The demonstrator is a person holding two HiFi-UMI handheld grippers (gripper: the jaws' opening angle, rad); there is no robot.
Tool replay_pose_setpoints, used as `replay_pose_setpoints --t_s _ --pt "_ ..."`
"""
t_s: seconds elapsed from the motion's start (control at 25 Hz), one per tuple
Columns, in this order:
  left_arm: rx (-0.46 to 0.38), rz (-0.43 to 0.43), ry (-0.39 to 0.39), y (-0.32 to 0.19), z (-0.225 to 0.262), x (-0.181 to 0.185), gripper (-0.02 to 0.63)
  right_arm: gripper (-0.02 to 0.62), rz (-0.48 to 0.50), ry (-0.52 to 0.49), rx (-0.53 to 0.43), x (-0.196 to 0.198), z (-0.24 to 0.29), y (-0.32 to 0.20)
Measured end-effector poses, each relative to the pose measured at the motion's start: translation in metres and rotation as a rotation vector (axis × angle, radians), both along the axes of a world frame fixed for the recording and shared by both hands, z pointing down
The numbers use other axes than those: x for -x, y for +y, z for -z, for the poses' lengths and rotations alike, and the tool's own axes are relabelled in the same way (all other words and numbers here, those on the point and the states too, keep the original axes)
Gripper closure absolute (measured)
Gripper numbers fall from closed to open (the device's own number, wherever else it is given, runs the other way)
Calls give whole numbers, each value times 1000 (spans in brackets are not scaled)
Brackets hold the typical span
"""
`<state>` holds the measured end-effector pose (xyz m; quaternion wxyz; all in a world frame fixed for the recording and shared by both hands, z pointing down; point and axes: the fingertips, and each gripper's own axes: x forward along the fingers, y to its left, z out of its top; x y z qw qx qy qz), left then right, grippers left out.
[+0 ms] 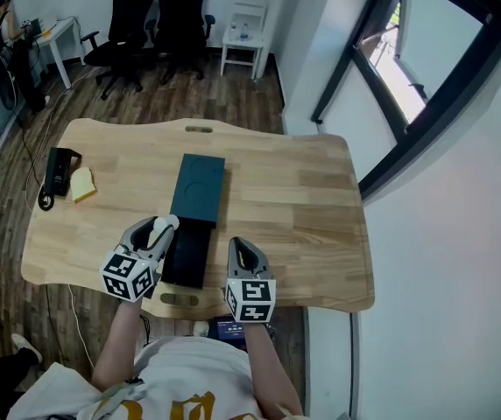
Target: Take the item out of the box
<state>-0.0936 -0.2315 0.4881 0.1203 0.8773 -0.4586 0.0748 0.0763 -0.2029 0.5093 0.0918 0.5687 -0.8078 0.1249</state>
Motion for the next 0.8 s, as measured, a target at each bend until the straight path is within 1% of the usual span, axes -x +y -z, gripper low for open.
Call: replay_pose_setpoints --t_s 0.08,0.28,0.64,0.8 --pt "-7 -5 -5 0 3 -1 439 591 2 5 -7 0 3 2" --pt "-29 -16 -66 1 3 -6 439 591 0 16 -1 -1 3 4" --pt "-25 -31 -29 3 4 -8 439 591 1 31 1 -1 3 5" --pt "-25 -29 -40 2 0 -8 439 591 5 37 0 0 3 3"
